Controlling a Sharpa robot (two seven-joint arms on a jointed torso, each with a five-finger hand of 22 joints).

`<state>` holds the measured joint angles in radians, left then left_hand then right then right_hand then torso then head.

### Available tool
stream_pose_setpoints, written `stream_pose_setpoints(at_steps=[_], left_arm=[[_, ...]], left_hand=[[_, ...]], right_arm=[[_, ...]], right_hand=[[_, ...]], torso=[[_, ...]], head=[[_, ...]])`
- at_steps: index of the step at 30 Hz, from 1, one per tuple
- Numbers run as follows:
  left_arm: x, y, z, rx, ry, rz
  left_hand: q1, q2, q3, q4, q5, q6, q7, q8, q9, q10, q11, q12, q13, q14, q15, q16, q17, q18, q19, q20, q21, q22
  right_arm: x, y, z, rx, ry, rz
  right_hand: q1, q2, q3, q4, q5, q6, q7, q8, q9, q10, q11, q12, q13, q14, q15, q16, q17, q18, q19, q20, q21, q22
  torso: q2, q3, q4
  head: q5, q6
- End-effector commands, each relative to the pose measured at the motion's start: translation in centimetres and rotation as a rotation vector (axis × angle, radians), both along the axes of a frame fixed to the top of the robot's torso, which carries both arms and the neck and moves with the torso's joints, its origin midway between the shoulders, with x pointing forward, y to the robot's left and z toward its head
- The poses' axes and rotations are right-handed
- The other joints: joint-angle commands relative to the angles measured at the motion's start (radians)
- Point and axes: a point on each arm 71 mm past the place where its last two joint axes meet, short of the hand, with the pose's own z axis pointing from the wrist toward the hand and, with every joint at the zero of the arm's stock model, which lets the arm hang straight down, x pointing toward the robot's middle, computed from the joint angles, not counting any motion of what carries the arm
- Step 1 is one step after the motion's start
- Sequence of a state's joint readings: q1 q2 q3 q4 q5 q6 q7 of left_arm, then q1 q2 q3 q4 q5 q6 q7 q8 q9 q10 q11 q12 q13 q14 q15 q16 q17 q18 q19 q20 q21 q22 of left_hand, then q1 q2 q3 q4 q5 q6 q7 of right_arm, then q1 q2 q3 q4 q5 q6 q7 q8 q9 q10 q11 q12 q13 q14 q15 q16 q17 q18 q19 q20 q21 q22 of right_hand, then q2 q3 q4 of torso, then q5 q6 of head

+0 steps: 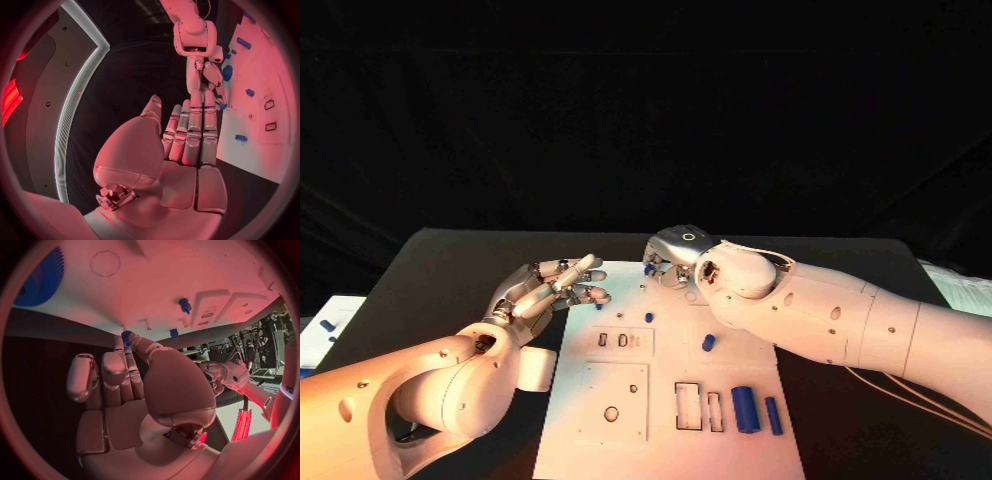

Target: Assemble the parts on the task board

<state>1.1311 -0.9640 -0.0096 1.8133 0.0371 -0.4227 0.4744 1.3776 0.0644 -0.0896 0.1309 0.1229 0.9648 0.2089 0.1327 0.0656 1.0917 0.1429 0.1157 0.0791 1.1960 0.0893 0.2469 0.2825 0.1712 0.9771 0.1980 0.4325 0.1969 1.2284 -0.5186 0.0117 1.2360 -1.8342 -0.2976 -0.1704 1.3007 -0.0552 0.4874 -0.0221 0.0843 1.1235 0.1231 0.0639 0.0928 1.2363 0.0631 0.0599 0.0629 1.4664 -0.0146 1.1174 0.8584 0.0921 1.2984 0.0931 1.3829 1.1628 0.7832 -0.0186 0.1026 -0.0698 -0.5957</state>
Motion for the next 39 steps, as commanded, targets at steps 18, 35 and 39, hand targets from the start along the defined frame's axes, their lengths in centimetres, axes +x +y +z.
stream_pose_setpoints(at_steps=[18,35,39], left_arm=[[-0.2,-0.3,0.2,-0.017,-0.004,-0.026],[-0.1,0.1,0.2,-0.015,0.0,-0.017],[-0.1,0.3,0.2,-0.014,0.002,-0.014]], left_hand=[[0.003,0.004,0.0,-0.008,-0.001,-0.001,0.007,-0.007,-0.001,0.0,0.009,-0.002,-0.001,0.003,0.001,-0.007,0.001,0.01,-0.001,0.0,-0.003,-0.001],[0.003,0.004,0.0,-0.008,-0.001,-0.001,0.007,-0.007,-0.001,0.0,0.009,-0.002,-0.001,0.003,0.001,-0.007,0.001,0.01,-0.001,0.0,-0.003,-0.001],[0.003,0.005,0.0,-0.009,-0.001,-0.002,0.007,-0.008,-0.001,0.0,0.009,-0.004,-0.001,0.002,0.001,-0.008,0.003,0.01,-0.002,0.001,-0.003,-0.001]], right_arm=[[0.7,0.4,-0.8,-0.052,0.044,-0.025],[-0.7,-2.1,0.6,0.073,-0.004,-0.021],[-1.6,-4.9,1.6,0.131,0.016,-0.058]], right_hand=[[-0.014,-0.034,-0.001,0.023,-0.002,-0.026,0.007,-0.004,-0.004,-0.035,0.011,-0.001,-0.001,-0.001,0.009,-0.016,-0.04,-0.003,-0.024,0.008,-0.007,-0.027],[0.033,-0.062,-0.146,0.074,-0.006,-0.166,0.031,0.005,-0.02,-0.193,0.046,0.025,0.004,-0.039,0.04,-0.209,-0.297,0.043,-0.174,0.035,-0.158,-0.271],[0.028,-0.063,-0.145,0.089,0.016,-0.14,0.035,0.007,-0.018,-0.11,0.032,0.049,0.011,-0.012,0.028,-0.138,-0.209,0.026,-0.11,0.027,-0.11,-0.185]], torso=[[0.001,-0.0001,0.0003],[0.001,0.0014,-0.0013],[0.0,0.0014,-0.0075]], head=[[0.002,-0.004],[0.001,0.001],[-0.001,0.006]])
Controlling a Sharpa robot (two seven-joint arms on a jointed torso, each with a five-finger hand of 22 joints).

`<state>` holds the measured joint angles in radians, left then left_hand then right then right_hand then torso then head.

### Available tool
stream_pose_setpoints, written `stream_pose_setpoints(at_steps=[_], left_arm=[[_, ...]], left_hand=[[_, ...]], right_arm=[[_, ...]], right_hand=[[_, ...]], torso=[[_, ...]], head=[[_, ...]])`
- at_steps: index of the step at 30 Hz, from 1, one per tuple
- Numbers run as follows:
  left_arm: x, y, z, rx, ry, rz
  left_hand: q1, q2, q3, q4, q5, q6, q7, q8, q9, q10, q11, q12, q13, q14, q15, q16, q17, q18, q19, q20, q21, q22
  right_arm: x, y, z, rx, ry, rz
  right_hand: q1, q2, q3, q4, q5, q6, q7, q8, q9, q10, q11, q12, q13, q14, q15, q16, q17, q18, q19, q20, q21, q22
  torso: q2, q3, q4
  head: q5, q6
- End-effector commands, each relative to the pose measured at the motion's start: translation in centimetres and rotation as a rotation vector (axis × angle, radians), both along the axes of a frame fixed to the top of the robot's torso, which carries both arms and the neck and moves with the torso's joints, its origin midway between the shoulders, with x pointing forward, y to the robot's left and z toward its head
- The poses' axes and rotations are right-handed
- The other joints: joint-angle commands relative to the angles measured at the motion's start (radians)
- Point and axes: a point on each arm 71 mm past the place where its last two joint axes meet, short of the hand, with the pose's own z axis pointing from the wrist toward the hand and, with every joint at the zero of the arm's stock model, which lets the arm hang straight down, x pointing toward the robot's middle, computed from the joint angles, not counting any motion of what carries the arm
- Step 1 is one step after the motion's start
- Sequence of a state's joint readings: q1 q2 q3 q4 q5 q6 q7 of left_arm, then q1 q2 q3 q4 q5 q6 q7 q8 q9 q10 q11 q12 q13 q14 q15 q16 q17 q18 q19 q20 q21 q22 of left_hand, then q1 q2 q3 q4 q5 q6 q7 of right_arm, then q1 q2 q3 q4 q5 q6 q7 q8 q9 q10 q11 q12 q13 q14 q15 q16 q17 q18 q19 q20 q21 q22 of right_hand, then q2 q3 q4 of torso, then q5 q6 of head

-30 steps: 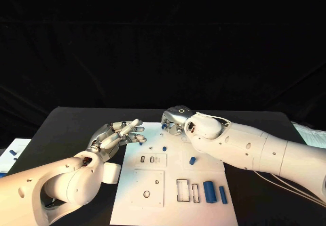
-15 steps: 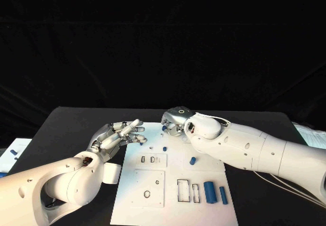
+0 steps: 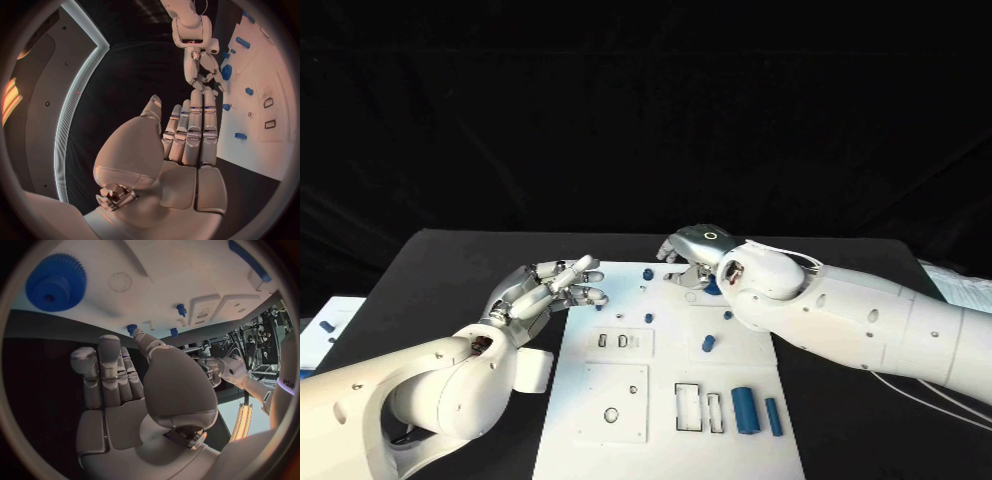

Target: Assemble the parts on the task board

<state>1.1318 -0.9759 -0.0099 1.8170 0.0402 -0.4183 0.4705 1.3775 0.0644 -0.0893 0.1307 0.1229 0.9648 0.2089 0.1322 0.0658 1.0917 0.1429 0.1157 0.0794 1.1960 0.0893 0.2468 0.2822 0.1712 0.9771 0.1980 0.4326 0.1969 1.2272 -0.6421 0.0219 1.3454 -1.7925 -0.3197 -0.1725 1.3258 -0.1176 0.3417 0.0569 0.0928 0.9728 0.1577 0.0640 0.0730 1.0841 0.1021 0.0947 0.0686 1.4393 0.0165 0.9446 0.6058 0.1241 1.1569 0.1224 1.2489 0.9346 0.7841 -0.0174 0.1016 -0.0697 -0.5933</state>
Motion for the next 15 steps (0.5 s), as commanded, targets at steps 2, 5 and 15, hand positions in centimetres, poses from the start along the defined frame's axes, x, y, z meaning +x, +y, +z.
stream_pose_setpoints(at_steps=[2,5,15], left_arm=[[-0.1,0.0,0.2,-0.014,-0.003,-0.016],[-0.1,0.0,0.2,-0.014,-0.002,-0.016],[0.0,0.0,0.1,-0.022,0.006,-0.017]], left_hand=[[0.004,0.005,0.0,-0.009,-0.001,-0.002,0.007,-0.008,-0.001,0.0,0.009,-0.005,-0.001,0.002,0.001,-0.008,0.003,0.01,-0.002,0.001,-0.003,-0.001],[0.004,0.005,0.0,-0.009,-0.001,-0.002,0.007,-0.008,-0.001,0.0,0.009,-0.005,-0.001,0.002,0.001,-0.008,0.003,0.01,-0.002,0.001,-0.003,-0.001],[0.004,0.005,0.0,-0.009,-0.001,-0.002,0.007,-0.008,-0.001,0.0,0.009,-0.005,-0.001,0.002,0.001,-0.008,0.003,0.01,-0.002,0.001,-0.003,-0.001]], right_arm=[[-0.7,-2.7,1.1,0.123,0.037,-0.065],[-1.0,-5.1,1.6,0.17,0.103,-0.135],[-0.8,-9.5,0.9,0.107,0.257,-0.292]], right_hand=[[-0.003,-0.005,0.002,0.02,0.016,0.022,0.002,0.009,0.002,0.113,-0.017,0.041,0.017,0.03,-0.013,0.084,0.107,-0.019,0.078,-0.007,0.063,0.112],[-0.015,-0.029,-0.01,0.033,0.041,0.02,-0.006,0.004,0.0,0.244,-0.04,0.103,0.054,0.044,-0.031,0.141,0.177,-0.032,0.127,-0.019,0.104,0.184],[-0.001,-0.033,-0.249,0.153,0.14,-0.027,-0.017,0.01,0.0,0.342,-0.051,0.987,0.992,0.085,-0.038,0.482,0.674,-0.073,0.254,-0.038,0.222,0.401]], torso=[[-0.001,0.0015,-0.0114],[-0.003,0.0029,-0.0161],[-0.003,0.0068,-0.0203]], head=[[0.0,0.005],[-0.001,0.007],[-0.005,0.009]])
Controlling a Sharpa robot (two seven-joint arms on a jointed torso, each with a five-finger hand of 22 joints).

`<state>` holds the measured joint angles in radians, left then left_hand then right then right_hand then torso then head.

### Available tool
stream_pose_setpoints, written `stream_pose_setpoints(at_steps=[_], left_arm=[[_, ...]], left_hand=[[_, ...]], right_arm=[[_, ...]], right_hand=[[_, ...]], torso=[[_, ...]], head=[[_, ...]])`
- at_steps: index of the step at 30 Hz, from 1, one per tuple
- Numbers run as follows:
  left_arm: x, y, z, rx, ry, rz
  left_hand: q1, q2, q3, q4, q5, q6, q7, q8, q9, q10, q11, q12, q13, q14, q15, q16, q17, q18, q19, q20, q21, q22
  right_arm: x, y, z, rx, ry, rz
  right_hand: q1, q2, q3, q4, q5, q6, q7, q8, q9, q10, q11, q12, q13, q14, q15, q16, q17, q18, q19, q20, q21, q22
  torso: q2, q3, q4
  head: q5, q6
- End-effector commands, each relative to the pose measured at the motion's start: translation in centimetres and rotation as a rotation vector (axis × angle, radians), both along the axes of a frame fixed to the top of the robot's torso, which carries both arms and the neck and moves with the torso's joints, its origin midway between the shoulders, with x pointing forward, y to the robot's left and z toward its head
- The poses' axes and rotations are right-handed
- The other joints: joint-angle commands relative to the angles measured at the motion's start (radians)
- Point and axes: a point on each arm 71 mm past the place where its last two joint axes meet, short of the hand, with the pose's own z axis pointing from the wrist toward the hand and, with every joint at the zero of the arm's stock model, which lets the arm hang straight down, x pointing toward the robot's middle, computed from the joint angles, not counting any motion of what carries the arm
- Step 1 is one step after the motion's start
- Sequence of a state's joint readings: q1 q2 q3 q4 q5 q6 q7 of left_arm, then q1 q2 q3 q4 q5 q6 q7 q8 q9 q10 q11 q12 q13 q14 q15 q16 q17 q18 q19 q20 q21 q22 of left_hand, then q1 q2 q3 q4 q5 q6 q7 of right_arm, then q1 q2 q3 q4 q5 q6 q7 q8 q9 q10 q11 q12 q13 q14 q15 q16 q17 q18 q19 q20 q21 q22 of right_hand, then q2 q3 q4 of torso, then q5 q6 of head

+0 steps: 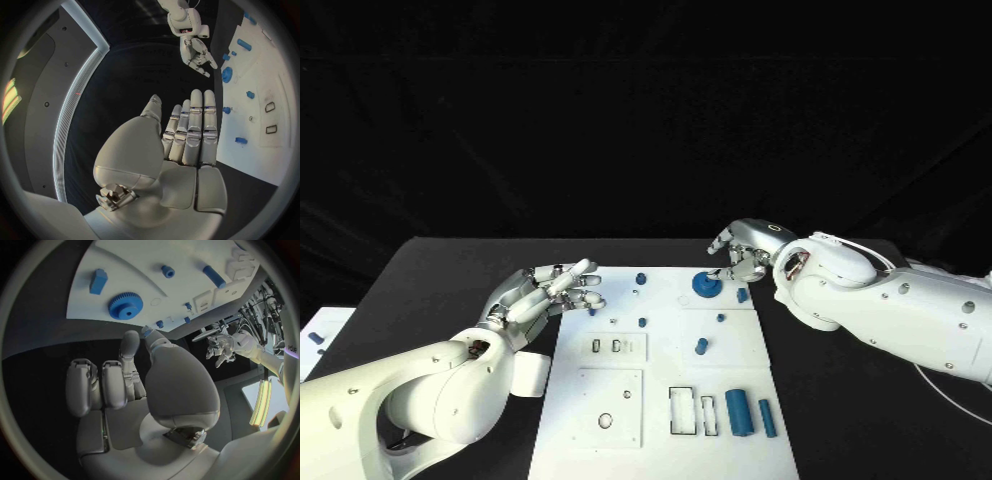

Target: Assemble the parts on the task board

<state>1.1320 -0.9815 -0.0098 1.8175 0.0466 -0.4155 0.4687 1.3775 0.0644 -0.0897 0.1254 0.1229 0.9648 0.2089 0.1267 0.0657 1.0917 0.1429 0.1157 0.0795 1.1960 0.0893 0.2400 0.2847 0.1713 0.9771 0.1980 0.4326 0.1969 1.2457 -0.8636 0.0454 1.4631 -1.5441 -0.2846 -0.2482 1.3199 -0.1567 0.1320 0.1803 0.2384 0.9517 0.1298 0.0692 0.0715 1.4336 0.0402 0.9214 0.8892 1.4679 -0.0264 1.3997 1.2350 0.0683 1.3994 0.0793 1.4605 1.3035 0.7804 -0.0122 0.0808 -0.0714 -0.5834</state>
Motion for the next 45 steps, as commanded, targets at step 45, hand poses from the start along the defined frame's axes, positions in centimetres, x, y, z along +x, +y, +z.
stream_pose_setpoints(at_steps=[45], left_arm=[[0.1,-0.3,0.0,-0.02,0.006,-0.026]], left_hand=[[0.004,0.005,0.0,-0.004,-0.001,-0.002,0.007,-0.002,-0.001,0.0,0.009,-0.005,-0.001,0.002,0.001,-0.002,0.001,0.01,-0.002,0.001,-0.003,-0.001]], right_arm=[[1.1,1.8,-3.0,-0.171,0.12,-0.029]], right_hand=[[0.121,0.08,-0.072,0.036,-0.051,0.061,0.012,0.043,0.01,0.063,0.015,0.491,0.543,0.079,0.01,0.117,0.214,-0.042,0.087,0.017,0.065,0.153]], torso=[[0.001,-0.0006,0.0035]], head=[[-0.001,-0.013]])
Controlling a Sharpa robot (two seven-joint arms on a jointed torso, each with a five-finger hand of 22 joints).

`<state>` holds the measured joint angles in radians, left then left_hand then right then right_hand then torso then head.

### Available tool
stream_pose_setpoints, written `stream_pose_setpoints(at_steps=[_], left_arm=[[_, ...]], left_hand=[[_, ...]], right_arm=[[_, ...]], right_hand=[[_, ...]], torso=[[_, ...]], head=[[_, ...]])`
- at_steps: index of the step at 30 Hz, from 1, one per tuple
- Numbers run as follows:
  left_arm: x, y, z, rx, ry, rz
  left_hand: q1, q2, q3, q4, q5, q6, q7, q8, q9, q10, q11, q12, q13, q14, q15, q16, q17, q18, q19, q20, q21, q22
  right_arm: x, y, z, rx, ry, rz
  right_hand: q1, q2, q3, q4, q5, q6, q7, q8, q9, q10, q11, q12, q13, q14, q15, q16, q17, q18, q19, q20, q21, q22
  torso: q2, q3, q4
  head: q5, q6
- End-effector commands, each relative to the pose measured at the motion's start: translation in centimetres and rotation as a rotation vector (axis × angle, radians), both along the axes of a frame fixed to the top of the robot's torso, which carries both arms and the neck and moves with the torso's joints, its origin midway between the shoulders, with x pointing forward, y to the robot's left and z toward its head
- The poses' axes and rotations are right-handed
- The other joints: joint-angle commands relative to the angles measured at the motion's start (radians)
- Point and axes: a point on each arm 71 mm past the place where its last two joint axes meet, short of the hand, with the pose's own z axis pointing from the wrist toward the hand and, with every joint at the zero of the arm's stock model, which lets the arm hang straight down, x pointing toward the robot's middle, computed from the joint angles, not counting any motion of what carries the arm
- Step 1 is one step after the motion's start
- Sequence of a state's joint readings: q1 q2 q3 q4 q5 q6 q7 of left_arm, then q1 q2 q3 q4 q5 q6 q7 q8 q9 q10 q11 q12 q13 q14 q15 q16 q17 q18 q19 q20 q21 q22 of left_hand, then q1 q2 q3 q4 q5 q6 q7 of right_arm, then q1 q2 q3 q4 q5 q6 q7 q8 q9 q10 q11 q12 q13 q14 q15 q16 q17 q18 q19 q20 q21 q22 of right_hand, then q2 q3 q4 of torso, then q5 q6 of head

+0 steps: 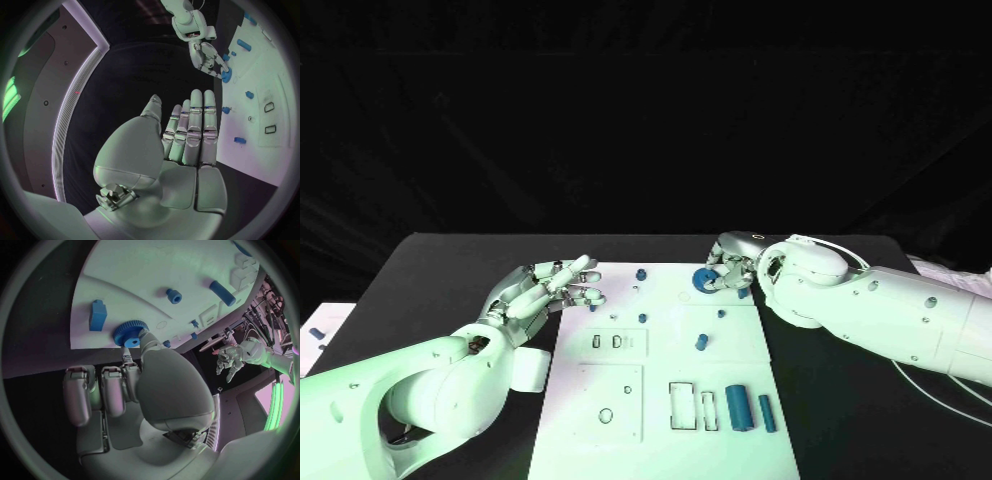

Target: Assemble the parts on the task board

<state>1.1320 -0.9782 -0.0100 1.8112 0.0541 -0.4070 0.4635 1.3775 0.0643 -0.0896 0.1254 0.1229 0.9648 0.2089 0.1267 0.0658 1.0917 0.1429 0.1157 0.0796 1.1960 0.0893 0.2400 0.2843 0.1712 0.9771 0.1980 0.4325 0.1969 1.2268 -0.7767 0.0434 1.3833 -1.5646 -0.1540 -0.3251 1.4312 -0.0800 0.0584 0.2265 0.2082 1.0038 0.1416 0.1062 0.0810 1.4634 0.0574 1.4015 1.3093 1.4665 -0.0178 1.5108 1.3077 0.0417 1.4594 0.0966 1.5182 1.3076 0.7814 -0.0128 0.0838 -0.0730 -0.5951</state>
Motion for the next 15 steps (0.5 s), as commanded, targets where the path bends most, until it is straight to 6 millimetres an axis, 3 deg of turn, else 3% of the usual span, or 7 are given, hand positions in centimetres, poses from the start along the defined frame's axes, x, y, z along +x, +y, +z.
stream_pose_setpoints(at_steps=[1,2,4,15], left_arm=[[0.0,-0.3,0.1,-0.015,-0.004,-0.022],[0.0,-0.3,0.1,-0.015,-0.004,-0.022],[0.0,-0.2,0.1,-0.015,-0.003,-0.022],[0.0,-0.2,0.1,-0.015,-0.001,-0.024]], left_hand=[[0.004,0.005,0.0,-0.004,-0.001,-0.002,0.007,-0.002,-0.001,0.0,0.009,-0.005,-0.001,0.002,0.001,-0.002,0.001,0.01,-0.002,0.001,-0.003,-0.001],[0.004,0.005,0.0,-0.004,-0.001,-0.002,0.007,-0.002,-0.001,0.0,0.009,-0.005,-0.001,0.002,0.001,-0.002,0.001,0.01,-0.002,0.001,-0.003,-0.001],[0.005,0.006,0.0,-0.006,-0.001,-0.001,0.008,-0.004,-0.001,0.0,0.009,-0.007,-0.001,0.002,0.002,-0.004,0.004,0.01,-0.002,0.001,-0.003,-0.001],[0.005,0.007,0.0,-0.006,-0.001,-0.001,0.008,-0.005,0.0,0.0,0.01,-0.008,-0.001,0.002,0.002,-0.005,0.005,0.01,-0.002,0.001,-0.003,-0.002]], right_arm=[[-0.1,0.2,-0.5,-0.095,-0.012,0.018],[-0.2,0.3,-0.7,-0.11,-0.013,0.022],[-0.3,0.4,-0.9,-0.135,-0.019,0.029],[-0.9,1.2,-1.0,-0.178,-0.103,0.061]], right_hand=[[0.016,0.005,0.005,-0.018,-0.055,0.015,-0.001,0.007,0.001,0.039,-0.004,0.022,0.133,0.081,0.0,0.008,0.147,-0.017,0.033,-0.001,0.01,0.157],[0.023,0.007,0.013,-0.024,-0.09,0.02,-0.003,0.008,0.001,0.042,-0.005,0.028,0.14,0.082,-0.001,0.01,0.151,-0.018,0.037,-0.002,0.012,0.163],[0.035,0.009,0.027,-0.036,-0.112,0.034,-0.006,0.013,0.003,0.049,-0.007,0.041,0.151,0.083,-0.003,0.013,0.157,-0.02,0.043,-0.003,0.016,0.171],[0.046,0.016,0.07,-0.062,-0.09,0.09,-0.025,0.03,0.014,0.061,-0.024,0.064,0.175,0.084,-0.016,0.016,0.165,-0.025,0.059,-0.014,0.025,0.194]], torso=[[0.0,0.0001,0.0006],[0.0,0.0,0.0003],[0.0,0.0002,-0.0004],[0.0,0.0002,0.0001]], head=[[0.0,-0.002],[0.0,-0.002],[0.001,-0.003],[0.001,-0.004]])
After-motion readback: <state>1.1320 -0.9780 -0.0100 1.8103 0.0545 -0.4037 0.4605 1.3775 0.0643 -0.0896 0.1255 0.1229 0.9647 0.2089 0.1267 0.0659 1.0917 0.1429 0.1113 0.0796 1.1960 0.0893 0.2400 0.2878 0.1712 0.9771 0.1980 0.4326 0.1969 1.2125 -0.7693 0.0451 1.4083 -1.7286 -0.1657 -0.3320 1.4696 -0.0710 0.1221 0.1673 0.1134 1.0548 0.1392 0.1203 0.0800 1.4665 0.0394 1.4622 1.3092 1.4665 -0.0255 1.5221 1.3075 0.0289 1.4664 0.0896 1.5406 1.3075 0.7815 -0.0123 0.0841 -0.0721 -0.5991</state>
